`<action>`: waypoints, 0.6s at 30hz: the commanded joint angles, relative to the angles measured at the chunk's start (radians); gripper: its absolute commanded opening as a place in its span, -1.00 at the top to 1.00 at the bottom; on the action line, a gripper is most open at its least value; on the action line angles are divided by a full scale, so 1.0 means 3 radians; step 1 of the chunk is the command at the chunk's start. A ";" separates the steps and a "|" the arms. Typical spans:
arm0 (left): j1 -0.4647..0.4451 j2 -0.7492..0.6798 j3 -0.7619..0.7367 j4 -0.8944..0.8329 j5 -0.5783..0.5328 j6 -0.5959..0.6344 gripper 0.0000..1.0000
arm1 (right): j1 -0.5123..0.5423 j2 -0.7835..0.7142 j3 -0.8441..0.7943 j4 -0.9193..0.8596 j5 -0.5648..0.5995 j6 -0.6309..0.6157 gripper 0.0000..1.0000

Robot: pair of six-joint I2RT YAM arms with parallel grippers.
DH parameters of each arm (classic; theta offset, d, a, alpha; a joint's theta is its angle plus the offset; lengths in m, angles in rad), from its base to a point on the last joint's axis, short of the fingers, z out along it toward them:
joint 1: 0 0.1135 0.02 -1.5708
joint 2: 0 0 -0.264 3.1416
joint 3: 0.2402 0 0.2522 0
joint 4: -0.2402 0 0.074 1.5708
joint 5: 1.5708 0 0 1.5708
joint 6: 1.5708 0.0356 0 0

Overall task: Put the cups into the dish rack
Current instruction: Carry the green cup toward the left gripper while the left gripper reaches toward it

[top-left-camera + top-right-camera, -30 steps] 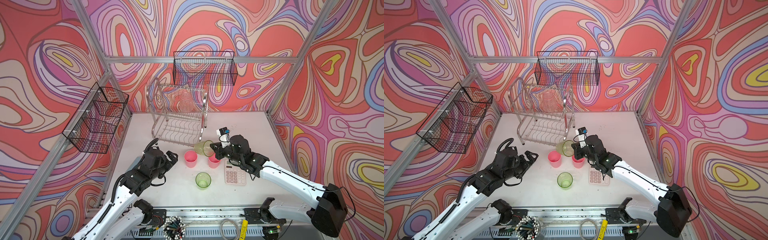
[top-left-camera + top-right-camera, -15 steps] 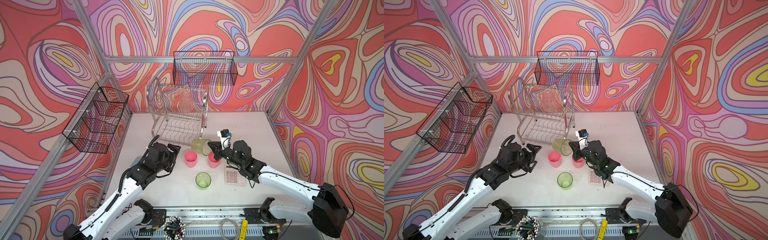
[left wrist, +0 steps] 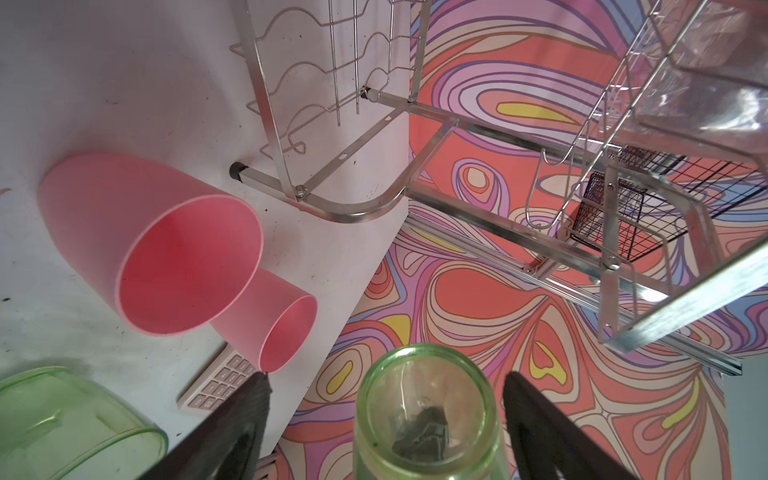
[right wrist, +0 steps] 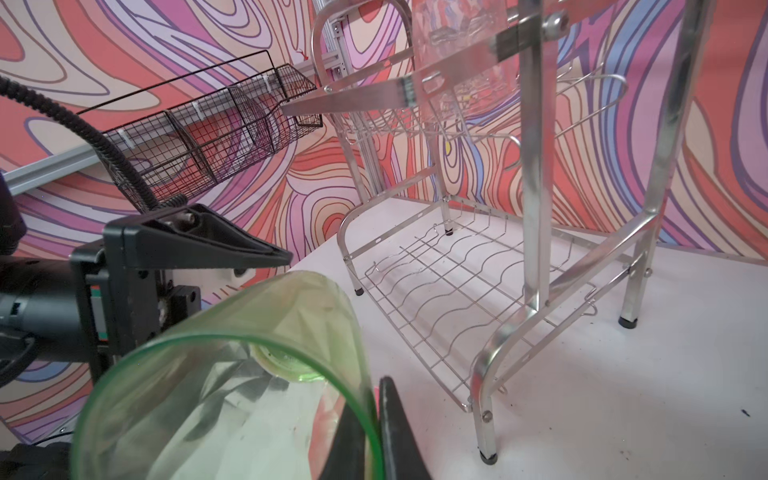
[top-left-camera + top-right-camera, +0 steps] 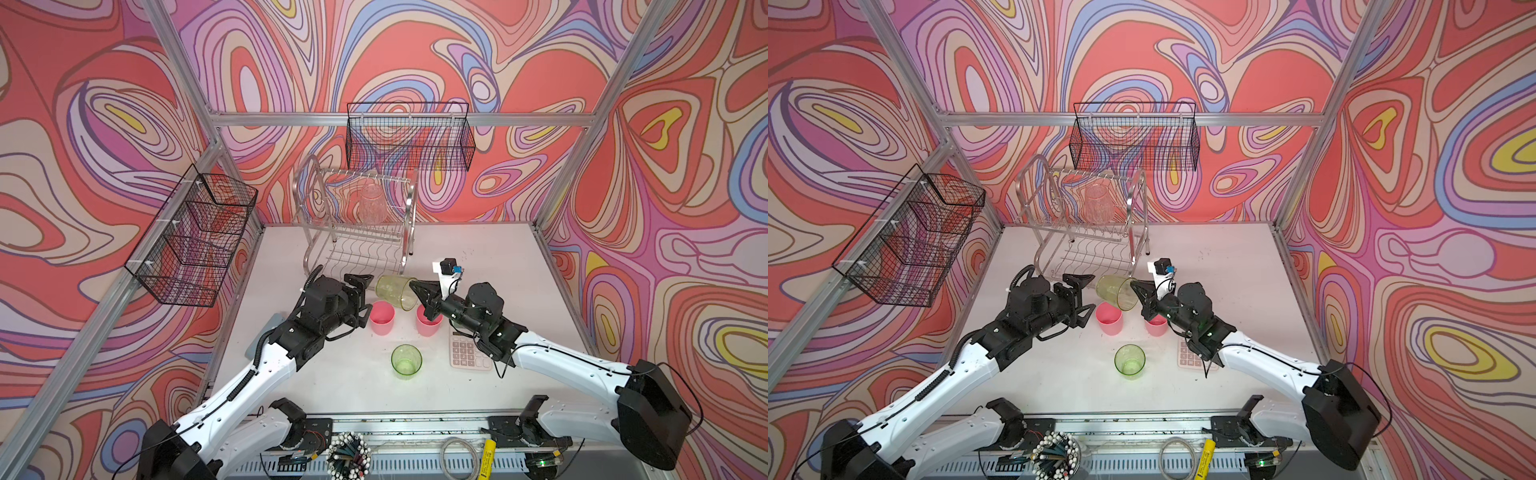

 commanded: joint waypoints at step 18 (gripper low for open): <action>-0.0033 0.0281 -0.0060 0.0786 0.0454 -0.0108 -0.67 | 0.0025 0.0122 0.0019 0.0255 -0.0290 -0.0001 1.00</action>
